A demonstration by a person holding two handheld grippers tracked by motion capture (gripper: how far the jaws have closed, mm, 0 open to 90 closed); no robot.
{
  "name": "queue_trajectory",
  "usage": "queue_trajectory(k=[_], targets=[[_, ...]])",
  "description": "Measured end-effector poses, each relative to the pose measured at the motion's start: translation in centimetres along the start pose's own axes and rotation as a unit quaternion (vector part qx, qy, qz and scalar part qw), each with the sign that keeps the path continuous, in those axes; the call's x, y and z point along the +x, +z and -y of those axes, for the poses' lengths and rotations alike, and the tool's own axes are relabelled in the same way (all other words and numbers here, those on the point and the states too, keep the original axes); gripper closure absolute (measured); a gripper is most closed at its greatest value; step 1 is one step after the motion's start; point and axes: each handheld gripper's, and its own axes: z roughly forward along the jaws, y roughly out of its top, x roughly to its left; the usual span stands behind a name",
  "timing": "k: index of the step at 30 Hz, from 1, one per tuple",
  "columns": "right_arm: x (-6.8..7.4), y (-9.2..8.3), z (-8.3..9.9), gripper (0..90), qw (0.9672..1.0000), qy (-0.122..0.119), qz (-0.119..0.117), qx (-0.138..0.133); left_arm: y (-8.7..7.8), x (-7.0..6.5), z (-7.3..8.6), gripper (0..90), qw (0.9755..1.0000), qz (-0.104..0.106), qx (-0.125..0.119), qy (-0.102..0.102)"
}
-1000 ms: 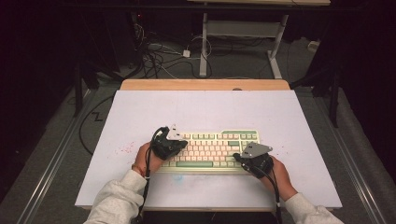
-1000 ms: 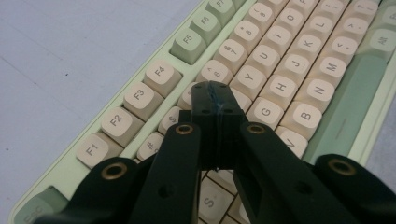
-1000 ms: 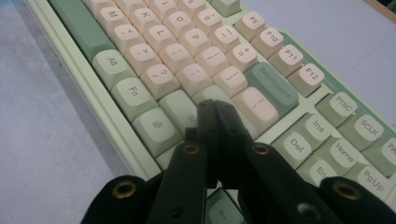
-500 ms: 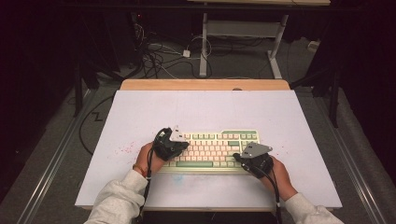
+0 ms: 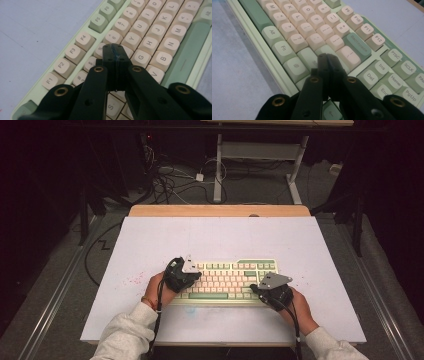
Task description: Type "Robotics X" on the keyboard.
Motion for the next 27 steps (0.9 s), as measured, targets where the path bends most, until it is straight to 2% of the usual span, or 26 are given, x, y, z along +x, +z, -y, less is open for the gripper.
queue_trajectory(k=[13, 27], targets=[[-0.4, -1.5, -0.2, 90.0, 0.9995, 0.007, 0.008, -0.029, -1.5, -0.2, -0.1, 87.9, 0.9991, -0.012, -0.039, 0.004], [-0.9, -2.7, -0.6, 90.0, 0.9985, 0.016, 0.015, -0.049, -3.7, -0.5, 0.4, 87.8, 0.9964, -0.026, -0.079, 0.012]])
